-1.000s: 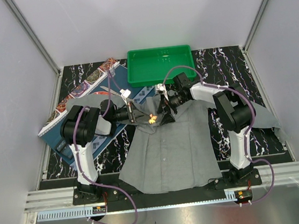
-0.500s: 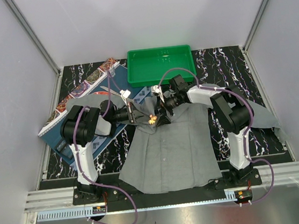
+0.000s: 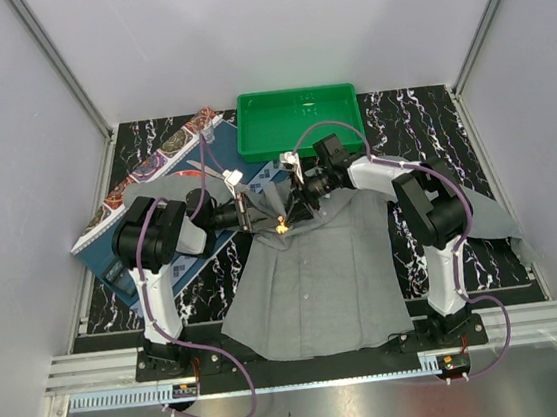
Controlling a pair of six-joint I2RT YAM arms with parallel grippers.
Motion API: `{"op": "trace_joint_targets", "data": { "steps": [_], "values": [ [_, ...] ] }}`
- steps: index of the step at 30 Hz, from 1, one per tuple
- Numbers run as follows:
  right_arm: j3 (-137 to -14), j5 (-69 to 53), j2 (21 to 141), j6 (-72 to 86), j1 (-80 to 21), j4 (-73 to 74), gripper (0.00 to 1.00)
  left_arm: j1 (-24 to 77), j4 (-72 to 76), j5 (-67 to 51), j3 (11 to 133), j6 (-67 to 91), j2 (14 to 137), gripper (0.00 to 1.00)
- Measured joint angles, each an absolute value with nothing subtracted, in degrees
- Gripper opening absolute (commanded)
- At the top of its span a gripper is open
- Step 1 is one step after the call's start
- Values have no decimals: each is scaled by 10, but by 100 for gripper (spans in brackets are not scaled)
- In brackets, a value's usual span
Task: Pin the brooch onto the clothing
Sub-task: Pin the brooch onto the flattened clothing.
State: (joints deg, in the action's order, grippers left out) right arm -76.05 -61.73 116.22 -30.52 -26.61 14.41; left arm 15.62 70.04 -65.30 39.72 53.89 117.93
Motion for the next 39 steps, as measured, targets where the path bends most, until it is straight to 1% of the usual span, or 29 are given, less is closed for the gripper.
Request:
{"op": "trace_joint_targets", "data": {
  "steps": [4, 5, 6, 7, 8, 11, 12, 15, 23, 30, 38, 39],
  "values": [
    [-767, -619, 1163, -299, -266, 144, 52, 156, 701, -654, 397, 540, 1179, 0],
    [-768, -620, 1164, -298, -266, 145, 56, 156, 700, -654, 397, 540, 1179, 0],
    [-770, -620, 1164, -298, -266, 147, 62, 156, 701, -654, 397, 540, 1179, 0],
    [-773, -620, 1166, -297, -266, 150, 70, 156, 701, -654, 397, 541, 1179, 0],
    [-775, -620, 1166, -297, -266, 151, 75, 156, 701, -654, 397, 541, 1179, 0],
    [-776, -618, 1166, -300, -265, 158, 78, 156, 700, -654, 397, 545, 1179, 0],
    [-776, -618, 1166, -301, -264, 160, 86, 156, 700, -654, 397, 545, 1179, 0],
    [-776, -620, 1166, -311, -254, 169, 98, 156, 701, -654, 397, 550, 1179, 0],
    [-793, -621, 1166, -416, -215, 242, 100, 156, 701, -654, 397, 560, 1181, 0],
    [-799, -621, 1166, -481, -257, 300, 100, 156, 701, -654, 397, 571, 1183, 0],
    [-806, -620, 1166, -481, -277, 316, 100, 156, 701, -654, 397, 577, 1184, 0],
    [-807, -620, 1166, -475, -277, 315, 97, 156, 701, -654, 397, 579, 1184, 0]
  ]
}}
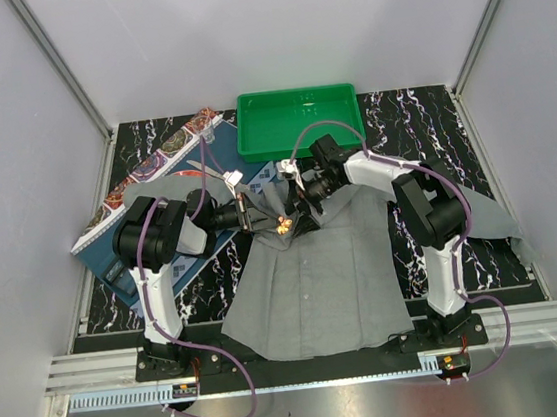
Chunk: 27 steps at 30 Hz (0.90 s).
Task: Pin the brooch onto the clothing
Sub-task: Pin the brooch onto the flattened clothing.
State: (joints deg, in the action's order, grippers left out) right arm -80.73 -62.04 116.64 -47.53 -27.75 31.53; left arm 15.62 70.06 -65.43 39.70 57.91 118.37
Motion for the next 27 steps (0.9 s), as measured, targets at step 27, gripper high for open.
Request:
{"op": "trace_joint_targets", "data": {
  "steps": [27],
  "values": [
    [-828, -616, 1187, -380, -275, 282, 100, 157, 701, -654, 397, 590, 1184, 0]
  ]
}}
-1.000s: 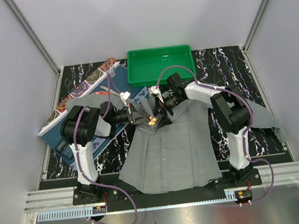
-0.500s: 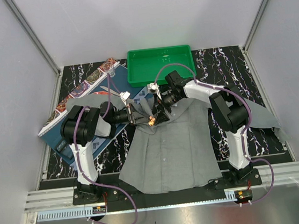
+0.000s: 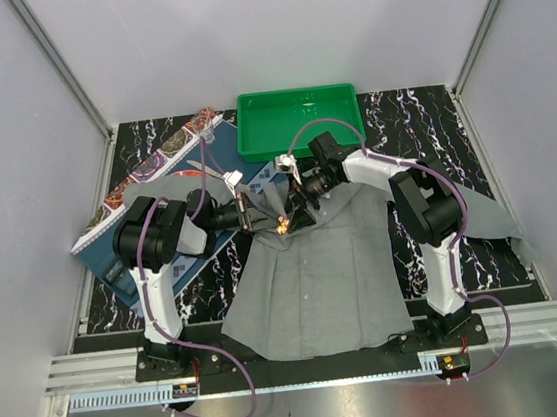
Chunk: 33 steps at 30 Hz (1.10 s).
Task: Pin the brooch onto the clothing
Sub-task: Pin the brooch onto the flattened clothing.
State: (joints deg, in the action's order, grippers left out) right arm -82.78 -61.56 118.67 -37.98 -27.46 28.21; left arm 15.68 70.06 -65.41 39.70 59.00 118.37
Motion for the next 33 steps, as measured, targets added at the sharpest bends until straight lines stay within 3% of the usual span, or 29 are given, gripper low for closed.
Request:
{"op": "trace_joint_targets", "data": {
  "steps": [20, 33],
  "values": [
    [-781, -575, 1169, -415, -288, 248, 100, 157, 701, -654, 397, 600, 1184, 0],
    [-784, -582, 1169, -347, -291, 222, 67, 157, 701, -654, 395, 600, 1184, 0]
  ]
}}
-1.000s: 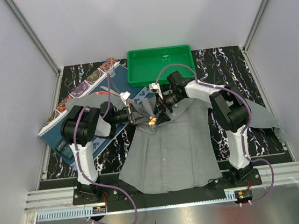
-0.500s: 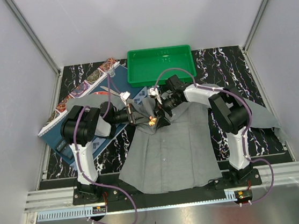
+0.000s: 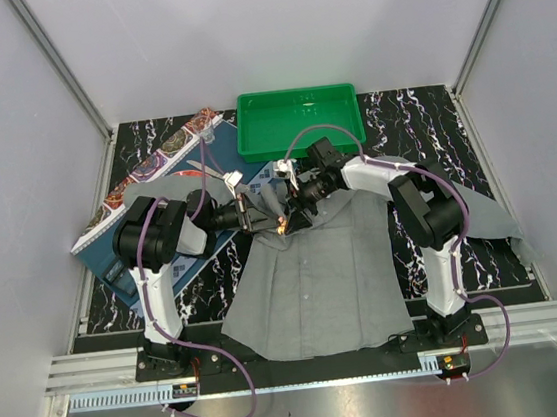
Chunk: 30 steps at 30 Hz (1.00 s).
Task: Pin the brooch onto the clothing
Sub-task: Pin the brooch onto the flattened clothing.
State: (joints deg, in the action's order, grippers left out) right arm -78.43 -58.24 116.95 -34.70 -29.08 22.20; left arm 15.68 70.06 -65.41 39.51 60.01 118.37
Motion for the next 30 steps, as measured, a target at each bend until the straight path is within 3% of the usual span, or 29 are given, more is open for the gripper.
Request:
{"op": "trace_joint_targets", "data": {
  "steps": [9, 15, 24, 30],
  "values": [
    [-812, -610, 1172, -330, -281, 240, 50, 157, 701, -655, 394, 601, 1186, 0],
    [-829, -620, 1183, -328, -280, 256, 50, 157, 701, -655, 393, 601, 1187, 0],
    [-829, -620, 1188, -346, -277, 275, 87, 157, 701, -656, 392, 604, 1190, 0],
    [-829, -620, 1188, -394, -264, 312, 99, 157, 701, -656, 392, 607, 1192, 0]
  ]
}}
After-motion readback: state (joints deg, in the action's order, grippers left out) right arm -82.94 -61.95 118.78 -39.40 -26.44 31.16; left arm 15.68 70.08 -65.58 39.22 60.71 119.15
